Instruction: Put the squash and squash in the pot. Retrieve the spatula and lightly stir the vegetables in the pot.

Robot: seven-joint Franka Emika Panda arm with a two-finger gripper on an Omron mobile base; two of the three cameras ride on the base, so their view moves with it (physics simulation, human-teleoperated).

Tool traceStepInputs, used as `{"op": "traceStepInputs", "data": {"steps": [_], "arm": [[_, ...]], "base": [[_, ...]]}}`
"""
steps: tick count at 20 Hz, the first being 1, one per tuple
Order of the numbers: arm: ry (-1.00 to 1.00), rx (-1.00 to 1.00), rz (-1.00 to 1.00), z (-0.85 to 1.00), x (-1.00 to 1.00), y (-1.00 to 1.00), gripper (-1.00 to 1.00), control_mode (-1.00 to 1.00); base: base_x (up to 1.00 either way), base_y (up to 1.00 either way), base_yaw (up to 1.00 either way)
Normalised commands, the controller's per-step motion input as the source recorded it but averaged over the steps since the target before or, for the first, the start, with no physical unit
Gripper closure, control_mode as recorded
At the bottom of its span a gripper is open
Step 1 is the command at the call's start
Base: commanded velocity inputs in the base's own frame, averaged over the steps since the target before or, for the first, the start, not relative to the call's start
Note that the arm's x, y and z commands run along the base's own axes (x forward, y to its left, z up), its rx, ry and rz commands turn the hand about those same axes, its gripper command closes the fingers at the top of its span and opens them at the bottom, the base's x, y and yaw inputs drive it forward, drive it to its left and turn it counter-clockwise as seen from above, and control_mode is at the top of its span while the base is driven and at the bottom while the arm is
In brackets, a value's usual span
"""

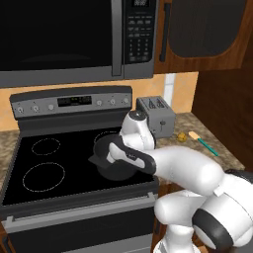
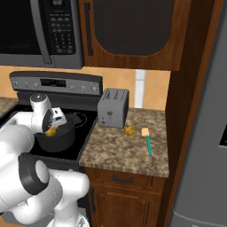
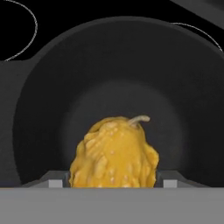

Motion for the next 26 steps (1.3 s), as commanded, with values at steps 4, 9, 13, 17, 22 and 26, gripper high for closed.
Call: {"op": "traceStepInputs", "data": {"steps": [4, 9, 13, 17, 22, 26], "arm": [[-0.04, 0.0, 0.01, 0.12, 0.02, 0.0, -1.0, -1.0], [-0.13, 0.0, 0.0, 0.63, -0.2, -0.01, -1.0, -1.0], [-0.21, 0.0, 0.0, 0.85, -0.67, -0.16, -1.0, -1.0], [-0.18, 0.01, 0.0, 0.65, -0.61, -0.58, -1.0, -1.0], [-0.12, 0.07, -0.01, 0.53, -0.3, -0.94, -1.0, -1.0], [-0.06, 0.16, -0.01, 0.44, -0.26, -1.0, -1.0, -1.0]], "base": [[0.0, 0.0, 0.0], [0.0, 0.0, 0.0], [0.0, 0.0, 0.0], [0.0, 0.0, 0.0], [0.0, 0.0, 0.0], [0.0, 0.0, 0.0]]}}
